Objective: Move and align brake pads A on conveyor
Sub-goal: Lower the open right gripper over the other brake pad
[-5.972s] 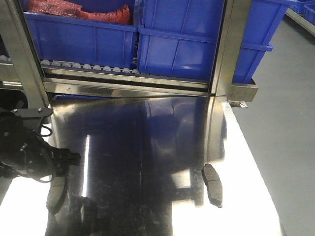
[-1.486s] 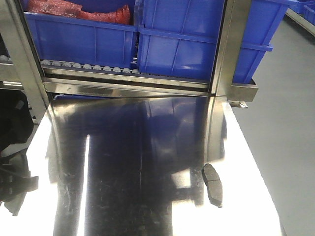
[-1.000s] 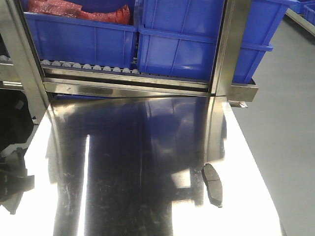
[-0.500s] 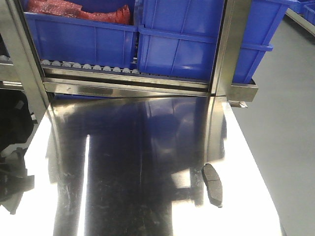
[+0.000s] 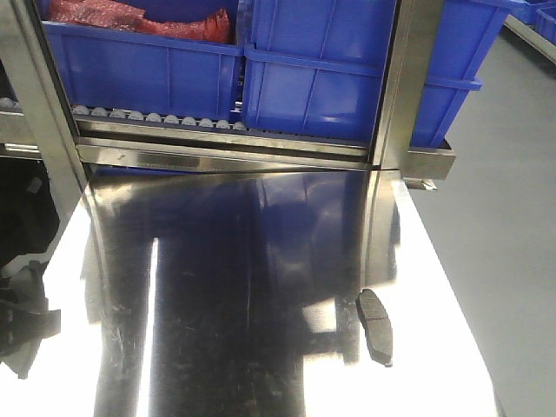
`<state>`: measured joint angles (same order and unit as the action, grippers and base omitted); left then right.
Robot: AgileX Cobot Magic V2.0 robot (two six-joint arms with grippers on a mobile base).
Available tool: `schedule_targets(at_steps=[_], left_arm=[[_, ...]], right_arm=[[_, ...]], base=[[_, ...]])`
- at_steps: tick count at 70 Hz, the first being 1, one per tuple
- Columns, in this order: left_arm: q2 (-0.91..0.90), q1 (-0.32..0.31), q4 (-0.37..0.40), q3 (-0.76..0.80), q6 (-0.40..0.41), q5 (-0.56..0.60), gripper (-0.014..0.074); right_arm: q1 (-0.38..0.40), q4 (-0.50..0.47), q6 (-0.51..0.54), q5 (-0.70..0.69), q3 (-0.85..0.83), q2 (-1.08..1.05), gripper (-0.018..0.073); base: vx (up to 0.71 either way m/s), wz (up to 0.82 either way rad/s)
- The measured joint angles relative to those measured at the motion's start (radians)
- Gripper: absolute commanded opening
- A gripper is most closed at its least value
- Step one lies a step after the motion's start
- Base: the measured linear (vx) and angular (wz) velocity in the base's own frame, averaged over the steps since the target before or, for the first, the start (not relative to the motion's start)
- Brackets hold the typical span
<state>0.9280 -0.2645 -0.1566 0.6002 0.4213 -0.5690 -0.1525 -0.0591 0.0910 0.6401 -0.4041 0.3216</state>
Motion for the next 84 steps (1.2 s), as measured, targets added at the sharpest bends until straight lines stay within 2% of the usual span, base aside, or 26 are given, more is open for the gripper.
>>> schedule_targets(at_steps=[9,15,31,38,55,76,84], left_arm=[[0.0,0.0,0.0,0.0,0.0,0.0,0.0177],[0.0,0.0,0.0,0.0,0.0,0.0,0.0177],[0.0,0.0,0.0,0.0,0.0,0.0,0.0177],[0.0,0.0,0.0,0.0,0.0,0.0,0.0177],[0.0,0.0,0.0,0.0,0.0,0.0,0.0177],[0.0,0.0,0.0,0.0,0.0,0.0,0.0177],[0.0,0.0,0.0,0.0,0.0,0.0,0.0177]], right_arm=[[0.0,0.0,0.0,-0.001,0.0,0.0,0.061],[0.0,0.001,0.0,-0.001,0.0,0.0,0.0731],[0.0,0.001,0.0,-0.014,-0.005,0.011,0.0706],[0.0,-0.002,-0.004,0.01,-0.04,0.088,0.0685],[0.0,-0.042,-0.015,0.02,-0.187,0.453,0.0662],[0.0,-0.188,0.046,-0.023,-0.354,0.875,0.0651],[-0.037,-0.188,0.048,-0.023,-0.415,0.988,0.0648]], base=[[0.0,0.0],[0.0,0.0],[0.0,0.0],[0.0,0.0],[0.0,0.0],[0.0,0.0],[0.0,0.0]])
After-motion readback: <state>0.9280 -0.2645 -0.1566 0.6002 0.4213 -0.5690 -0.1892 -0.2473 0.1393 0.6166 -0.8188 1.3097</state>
